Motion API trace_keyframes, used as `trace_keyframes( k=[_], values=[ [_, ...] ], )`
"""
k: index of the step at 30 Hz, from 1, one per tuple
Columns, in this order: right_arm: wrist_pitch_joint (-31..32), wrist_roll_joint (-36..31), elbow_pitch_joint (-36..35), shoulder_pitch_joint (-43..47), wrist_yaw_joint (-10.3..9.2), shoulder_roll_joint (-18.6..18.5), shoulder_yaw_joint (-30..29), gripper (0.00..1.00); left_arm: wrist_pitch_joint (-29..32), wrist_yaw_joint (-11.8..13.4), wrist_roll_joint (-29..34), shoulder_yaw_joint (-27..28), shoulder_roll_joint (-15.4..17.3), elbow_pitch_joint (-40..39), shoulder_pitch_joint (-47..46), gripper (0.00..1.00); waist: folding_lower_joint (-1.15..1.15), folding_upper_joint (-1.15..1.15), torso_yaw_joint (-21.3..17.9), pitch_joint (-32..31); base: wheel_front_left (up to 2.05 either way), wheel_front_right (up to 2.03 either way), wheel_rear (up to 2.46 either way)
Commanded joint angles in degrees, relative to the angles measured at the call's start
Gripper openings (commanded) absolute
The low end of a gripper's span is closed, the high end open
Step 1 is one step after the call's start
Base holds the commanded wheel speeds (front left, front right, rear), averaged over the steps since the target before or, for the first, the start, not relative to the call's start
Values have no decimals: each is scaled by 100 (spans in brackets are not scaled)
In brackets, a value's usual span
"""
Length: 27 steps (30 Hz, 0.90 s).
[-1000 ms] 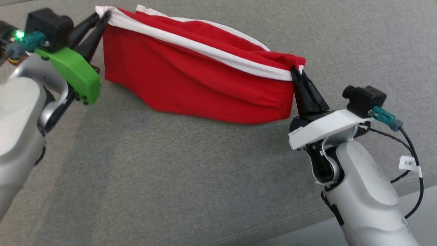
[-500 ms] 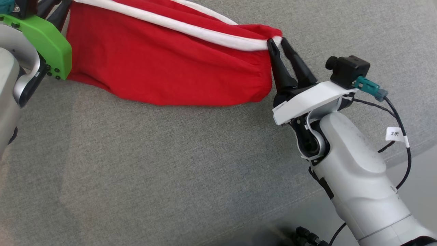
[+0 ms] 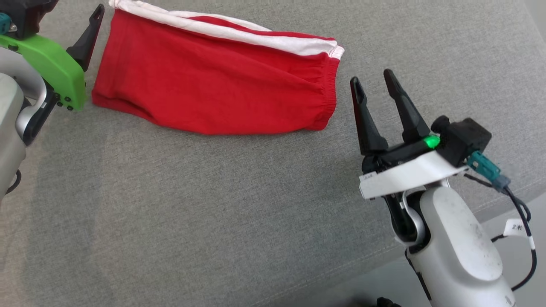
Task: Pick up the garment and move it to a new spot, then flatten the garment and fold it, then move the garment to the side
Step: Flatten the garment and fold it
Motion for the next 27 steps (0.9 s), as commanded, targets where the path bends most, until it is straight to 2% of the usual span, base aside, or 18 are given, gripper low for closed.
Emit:
trace_keyframes(
  k=[1,7,11,27],
  values=[
    [-15,-73,-151,236,-4,-9,-14,100,-43,13,-75,-55,65,7,24,100,0,0,38,-112,0,0,0],
    [-15,-237,-512,879,-4,-9,-109,100,-18,13,-541,-211,152,-3,164,100,0,0,5,-137,0,0,0],
    [-16,-293,-569,992,-4,-7,-127,100,64,13,-776,-320,194,-17,301,100,0,0,-39,-101,0,0,0],
    [-16,-390,-551,1015,-4,-8,-198,100,431,13,-1534,-485,-151,183,1000,100,0,0,18,-96,0,0,0]
  ],
)
